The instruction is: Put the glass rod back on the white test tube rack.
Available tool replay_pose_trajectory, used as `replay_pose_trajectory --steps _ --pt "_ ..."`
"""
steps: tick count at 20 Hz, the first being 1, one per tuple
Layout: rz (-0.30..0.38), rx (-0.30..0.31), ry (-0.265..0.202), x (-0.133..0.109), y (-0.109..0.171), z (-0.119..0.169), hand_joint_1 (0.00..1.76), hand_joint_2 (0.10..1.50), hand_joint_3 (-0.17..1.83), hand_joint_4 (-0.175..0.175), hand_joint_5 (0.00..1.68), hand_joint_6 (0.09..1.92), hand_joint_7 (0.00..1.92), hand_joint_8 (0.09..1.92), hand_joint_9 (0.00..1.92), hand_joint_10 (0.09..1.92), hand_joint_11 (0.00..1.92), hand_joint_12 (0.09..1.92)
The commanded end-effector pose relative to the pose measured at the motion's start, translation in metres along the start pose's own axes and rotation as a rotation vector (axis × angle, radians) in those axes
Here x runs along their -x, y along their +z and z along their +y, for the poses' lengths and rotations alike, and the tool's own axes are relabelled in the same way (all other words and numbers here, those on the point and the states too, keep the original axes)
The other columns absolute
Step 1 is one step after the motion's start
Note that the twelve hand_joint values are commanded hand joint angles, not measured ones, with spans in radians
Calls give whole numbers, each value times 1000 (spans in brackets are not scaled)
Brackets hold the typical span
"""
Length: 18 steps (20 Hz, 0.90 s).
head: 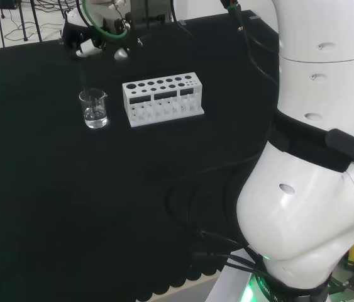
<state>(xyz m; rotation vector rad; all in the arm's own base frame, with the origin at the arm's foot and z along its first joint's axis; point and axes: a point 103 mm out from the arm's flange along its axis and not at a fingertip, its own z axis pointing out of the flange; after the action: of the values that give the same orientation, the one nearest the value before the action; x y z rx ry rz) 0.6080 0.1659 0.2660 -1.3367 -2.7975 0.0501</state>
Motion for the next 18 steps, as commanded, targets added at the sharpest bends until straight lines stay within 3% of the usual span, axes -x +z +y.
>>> replay_pose_trajectory --steps 1,10,18 --pt "-2 -1 -2 -3 0 6 1289 1079 0 -175 1029 620 1115 1093 1647 704 1759 350" --pt "-15 8 27 9 -25 4 1289 1079 0 -175 1030 619 1115 1093 1648 704 1759 351" --pt "-38 24 63 13 -71 -17 1289 1079 0 -175 1030 618 1115 1093 1648 704 1759 352"
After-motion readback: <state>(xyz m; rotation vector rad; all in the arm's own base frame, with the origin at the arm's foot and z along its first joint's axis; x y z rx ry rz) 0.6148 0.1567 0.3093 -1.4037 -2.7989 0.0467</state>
